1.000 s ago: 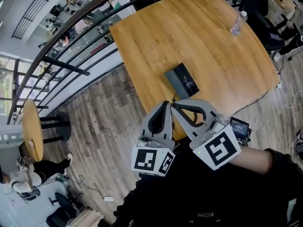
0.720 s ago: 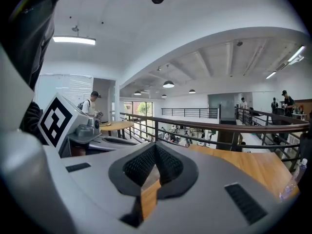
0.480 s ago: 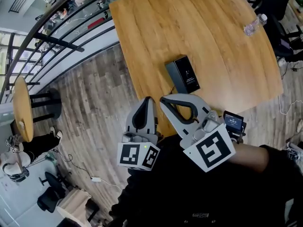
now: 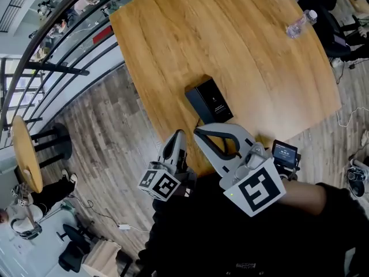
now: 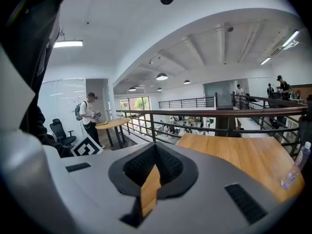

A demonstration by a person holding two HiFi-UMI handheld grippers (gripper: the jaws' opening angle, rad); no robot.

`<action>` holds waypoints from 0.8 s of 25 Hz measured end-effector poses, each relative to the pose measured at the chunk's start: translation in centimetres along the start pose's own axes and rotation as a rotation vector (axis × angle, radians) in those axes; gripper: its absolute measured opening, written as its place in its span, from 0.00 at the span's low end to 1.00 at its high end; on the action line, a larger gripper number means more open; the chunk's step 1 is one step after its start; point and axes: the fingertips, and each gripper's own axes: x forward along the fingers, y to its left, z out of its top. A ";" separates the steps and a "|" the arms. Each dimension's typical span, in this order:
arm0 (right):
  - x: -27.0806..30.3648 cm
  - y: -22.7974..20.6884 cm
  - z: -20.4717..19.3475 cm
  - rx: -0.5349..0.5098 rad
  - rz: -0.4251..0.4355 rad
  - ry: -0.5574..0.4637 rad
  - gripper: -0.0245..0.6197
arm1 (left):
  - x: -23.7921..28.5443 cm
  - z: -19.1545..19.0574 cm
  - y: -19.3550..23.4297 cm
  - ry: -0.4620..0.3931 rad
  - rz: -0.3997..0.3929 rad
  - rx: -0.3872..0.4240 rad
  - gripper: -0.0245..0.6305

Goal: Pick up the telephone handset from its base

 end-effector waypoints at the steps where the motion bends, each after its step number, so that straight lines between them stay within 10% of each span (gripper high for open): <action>1: -0.1 -0.2 -0.2 0.005 0.004 0.003 0.06 | 0.4 -1.0 0.6 0.022 -0.035 -0.034 0.04; 4: -1.1 -0.5 -0.5 0.010 0.019 0.011 0.06 | 2.2 -4.3 2.6 0.100 -0.153 -0.124 0.24; 9: -2.8 -0.5 -0.5 0.015 0.028 0.002 0.06 | 4.7 -8.3 4.5 0.236 -0.286 -0.139 0.25; 20: -5.4 0.0 -0.3 0.022 -0.011 -0.041 0.06 | 8.7 -10.7 6.8 0.355 -0.298 -0.134 0.30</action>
